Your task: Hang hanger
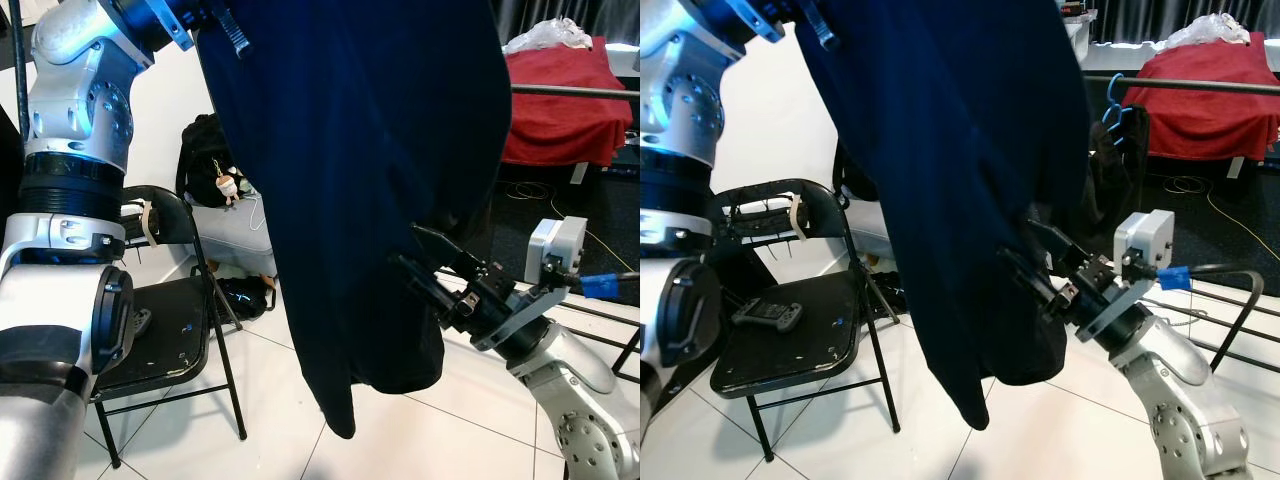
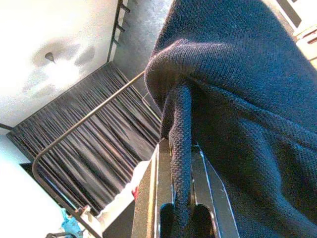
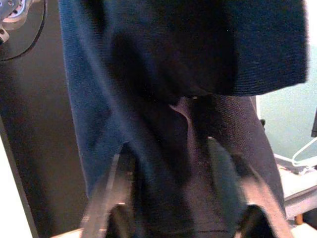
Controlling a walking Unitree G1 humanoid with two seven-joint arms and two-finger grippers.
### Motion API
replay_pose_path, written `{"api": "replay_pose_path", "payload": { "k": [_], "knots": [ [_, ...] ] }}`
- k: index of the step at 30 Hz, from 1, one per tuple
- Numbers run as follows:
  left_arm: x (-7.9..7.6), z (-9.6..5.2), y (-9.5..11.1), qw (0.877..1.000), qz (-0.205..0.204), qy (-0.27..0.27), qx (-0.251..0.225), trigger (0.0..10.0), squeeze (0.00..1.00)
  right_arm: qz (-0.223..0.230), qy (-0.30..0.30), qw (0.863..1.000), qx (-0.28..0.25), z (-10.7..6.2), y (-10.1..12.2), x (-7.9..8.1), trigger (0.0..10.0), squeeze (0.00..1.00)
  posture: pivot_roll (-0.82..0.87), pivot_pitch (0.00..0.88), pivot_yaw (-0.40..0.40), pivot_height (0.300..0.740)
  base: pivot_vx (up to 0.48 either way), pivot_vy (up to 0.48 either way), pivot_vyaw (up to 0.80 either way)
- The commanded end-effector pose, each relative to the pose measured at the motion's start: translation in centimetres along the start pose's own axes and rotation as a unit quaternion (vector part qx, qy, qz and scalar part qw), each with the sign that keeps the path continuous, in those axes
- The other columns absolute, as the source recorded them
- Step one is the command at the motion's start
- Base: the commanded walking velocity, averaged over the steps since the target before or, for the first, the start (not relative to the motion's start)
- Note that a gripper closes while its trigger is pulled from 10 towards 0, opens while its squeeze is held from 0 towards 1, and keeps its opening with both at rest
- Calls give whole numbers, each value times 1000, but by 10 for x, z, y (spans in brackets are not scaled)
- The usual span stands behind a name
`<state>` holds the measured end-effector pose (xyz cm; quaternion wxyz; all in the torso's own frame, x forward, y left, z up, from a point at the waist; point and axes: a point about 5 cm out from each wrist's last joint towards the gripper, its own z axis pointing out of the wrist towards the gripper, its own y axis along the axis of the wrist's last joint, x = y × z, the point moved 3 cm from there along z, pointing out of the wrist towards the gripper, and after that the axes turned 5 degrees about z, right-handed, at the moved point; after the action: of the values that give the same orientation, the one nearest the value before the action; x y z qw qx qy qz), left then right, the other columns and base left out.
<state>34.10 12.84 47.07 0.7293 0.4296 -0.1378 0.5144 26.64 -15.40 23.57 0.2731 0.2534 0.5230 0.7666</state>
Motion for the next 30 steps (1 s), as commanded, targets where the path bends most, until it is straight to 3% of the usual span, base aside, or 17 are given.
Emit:
{"api": "replay_pose_path", "payload": {
  "k": [1,13,17,18,21,23,26,27,29,30],
  "knots": [
    [8,-4,8,1000,8,20,-12,3686,0,-4,-6,1000,-2,0,1,-3,0,0,-217,0,114,740,0,0,0],
    [11,-8,5,1000,11,27,-2,3451,0,-9,-12,1000,0,-3,3,-6,0,0,-219,0,111,740,0,0,0],
    [13,-52,-44,992,-24,60,106,3490,0,-86,-129,988,-17,-27,36,-53,0,0,-222,0,110,740,0,0,0],
    [13,-52,-44,992,-24,60,106,3490,0,-86,-129,988,-17,-27,36,-53,0,0,-222,0,110,740,0,0,0],
    [10,-71,-61,987,-40,67,142,3490,0,-109,-173,978,-31,-36,50,-69,0,0,-222,0,108,740,0,0,0],
    [10,-71,-61,987,-40,67,142,3490,0,-109,-173,978,-31,-36,50,-69,0,0,-222,0,108,740,0,0,0],
    [7,-90,-74,980,-56,81,173,3490,0,-129,-211,968,-43,-44,62,-83,0,0,-217,0,101,740,0,0,0],
    [7,-90,-74,980,-56,81,173,3490,0,-129,-211,968,-43,-44,62,-83,0,0,-217,0,101,740,0,0,0],
    [5,-106,-83,974,-72,89,194,3490,0,-143,-229,962,-42,-46,68,-92,0,0,-214,0,98,740,0,0,0],
    [5,-106,-83,974,-72,89,194,3490,0,-143,-229,962,-42,-46,68,-92,0,0,-214,0,98,740,0,0,0]
  ]
}}
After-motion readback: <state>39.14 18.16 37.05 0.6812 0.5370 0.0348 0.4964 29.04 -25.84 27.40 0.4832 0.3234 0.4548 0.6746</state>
